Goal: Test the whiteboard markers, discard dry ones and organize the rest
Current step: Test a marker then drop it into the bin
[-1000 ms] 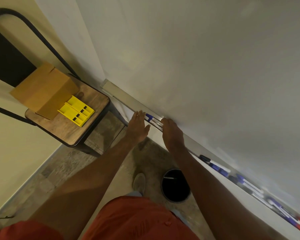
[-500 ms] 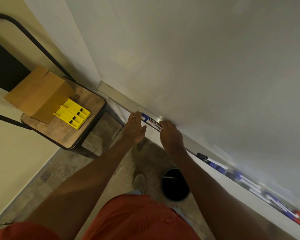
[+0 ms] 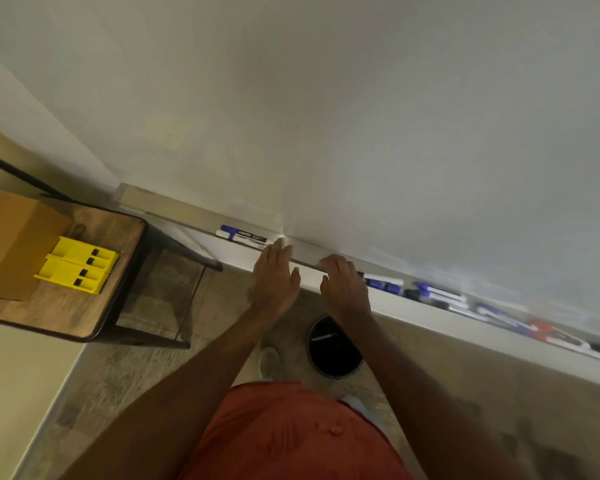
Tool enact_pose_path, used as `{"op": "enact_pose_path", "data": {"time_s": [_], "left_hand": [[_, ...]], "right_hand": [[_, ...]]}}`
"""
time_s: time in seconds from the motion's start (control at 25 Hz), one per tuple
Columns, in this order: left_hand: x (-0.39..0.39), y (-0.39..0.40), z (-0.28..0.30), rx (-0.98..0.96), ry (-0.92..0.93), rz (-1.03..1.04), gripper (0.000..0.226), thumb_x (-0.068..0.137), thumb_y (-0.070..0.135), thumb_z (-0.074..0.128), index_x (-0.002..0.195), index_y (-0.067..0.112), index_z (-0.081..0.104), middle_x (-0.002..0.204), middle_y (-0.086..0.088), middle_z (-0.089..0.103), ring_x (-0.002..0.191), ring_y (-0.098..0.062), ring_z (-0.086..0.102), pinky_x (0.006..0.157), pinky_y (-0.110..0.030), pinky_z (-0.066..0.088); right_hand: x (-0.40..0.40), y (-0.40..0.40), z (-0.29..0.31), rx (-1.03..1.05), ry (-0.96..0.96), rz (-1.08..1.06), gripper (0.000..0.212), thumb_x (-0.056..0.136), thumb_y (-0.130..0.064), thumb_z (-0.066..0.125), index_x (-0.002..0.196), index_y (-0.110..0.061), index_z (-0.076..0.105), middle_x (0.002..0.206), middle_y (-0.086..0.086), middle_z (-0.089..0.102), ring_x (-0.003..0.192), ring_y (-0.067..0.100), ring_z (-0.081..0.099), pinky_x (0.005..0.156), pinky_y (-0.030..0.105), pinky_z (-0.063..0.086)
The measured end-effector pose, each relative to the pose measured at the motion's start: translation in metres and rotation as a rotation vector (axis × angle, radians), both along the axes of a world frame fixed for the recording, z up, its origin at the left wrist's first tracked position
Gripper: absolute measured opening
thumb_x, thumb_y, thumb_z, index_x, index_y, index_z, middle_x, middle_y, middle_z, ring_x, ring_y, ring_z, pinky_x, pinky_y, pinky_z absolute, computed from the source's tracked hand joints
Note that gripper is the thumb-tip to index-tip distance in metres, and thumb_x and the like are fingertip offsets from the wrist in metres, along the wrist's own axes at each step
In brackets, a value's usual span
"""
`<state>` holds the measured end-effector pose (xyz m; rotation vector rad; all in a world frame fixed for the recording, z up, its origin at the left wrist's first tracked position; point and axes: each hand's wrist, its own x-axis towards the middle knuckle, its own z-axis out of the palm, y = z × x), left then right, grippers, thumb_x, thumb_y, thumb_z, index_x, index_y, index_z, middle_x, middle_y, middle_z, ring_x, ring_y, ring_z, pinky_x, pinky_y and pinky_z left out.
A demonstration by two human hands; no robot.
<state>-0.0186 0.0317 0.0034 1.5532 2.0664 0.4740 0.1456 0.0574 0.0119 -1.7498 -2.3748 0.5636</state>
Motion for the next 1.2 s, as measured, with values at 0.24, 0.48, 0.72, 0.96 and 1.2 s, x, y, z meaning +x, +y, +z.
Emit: {"op": "enact_pose_path", "data": {"time_s": [0.24, 0.48, 0.72, 0.96, 1.2], "left_hand": [[0.075, -0.002, 0.004, 0.017, -0.005, -0.224, 0.046, 0.1, 0.026, 0.058, 0.144, 0.016, 0.048, 0.153, -0.004, 0.043, 0.142, -0.024, 0.038, 0.113, -0.043, 0.04], [0.112, 0.014, 0.005, 0.01, 0.076, -0.274, 0.041, 0.098, 0.024, 0.062, 0.138, 0.017, 0.054, 0.138, -0.004, 0.057, 0.126, -0.025, 0.052, 0.103, -0.042, 0.044], [0.119, 0.039, -0.003, 0.023, 0.196, -0.338, 0.025, 0.098, 0.023, 0.061, 0.123, 0.017, 0.065, 0.118, -0.007, 0.064, 0.107, -0.029, 0.061, 0.087, -0.043, 0.047], [0.121, 0.05, -0.008, 0.023, 0.234, -0.373, 0.014, 0.094, 0.015, 0.066, 0.108, 0.017, 0.069, 0.108, -0.004, 0.063, 0.096, -0.025, 0.061, 0.078, -0.037, 0.045], [0.127, 0.05, -0.005, 0.013, 0.153, -0.256, 0.01, 0.095, 0.013, 0.065, 0.103, 0.018, 0.065, 0.106, 0.0, 0.066, 0.099, -0.023, 0.061, 0.082, -0.036, 0.039]], "right_hand": [[0.077, -0.03, 0.004, 0.043, -0.08, -0.128, 0.034, 0.09, -0.008, 0.07, 0.123, -0.013, 0.063, 0.126, 0.005, 0.065, 0.108, 0.023, 0.064, 0.075, 0.031, 0.06], [0.119, -0.015, 0.016, 0.009, -0.107, -0.209, 0.035, 0.091, -0.001, 0.062, 0.125, -0.011, 0.064, 0.125, 0.007, 0.065, 0.111, 0.027, 0.062, 0.08, 0.037, 0.057], [0.123, 0.007, 0.017, -0.018, -0.081, -0.158, 0.04, 0.09, 0.004, 0.064, 0.128, -0.01, 0.063, 0.131, 0.008, 0.064, 0.117, 0.027, 0.061, 0.092, 0.038, 0.055], [0.118, 0.007, 0.001, -0.091, -0.033, -0.104, 0.043, 0.094, 0.007, 0.056, 0.134, -0.008, 0.058, 0.138, 0.011, 0.058, 0.126, 0.028, 0.053, 0.097, 0.037, 0.052], [0.119, 0.006, -0.001, -0.072, -0.001, -0.087, 0.044, 0.094, 0.008, 0.059, 0.136, -0.005, 0.058, 0.14, 0.014, 0.057, 0.129, 0.03, 0.052, 0.105, 0.038, 0.047]]}}
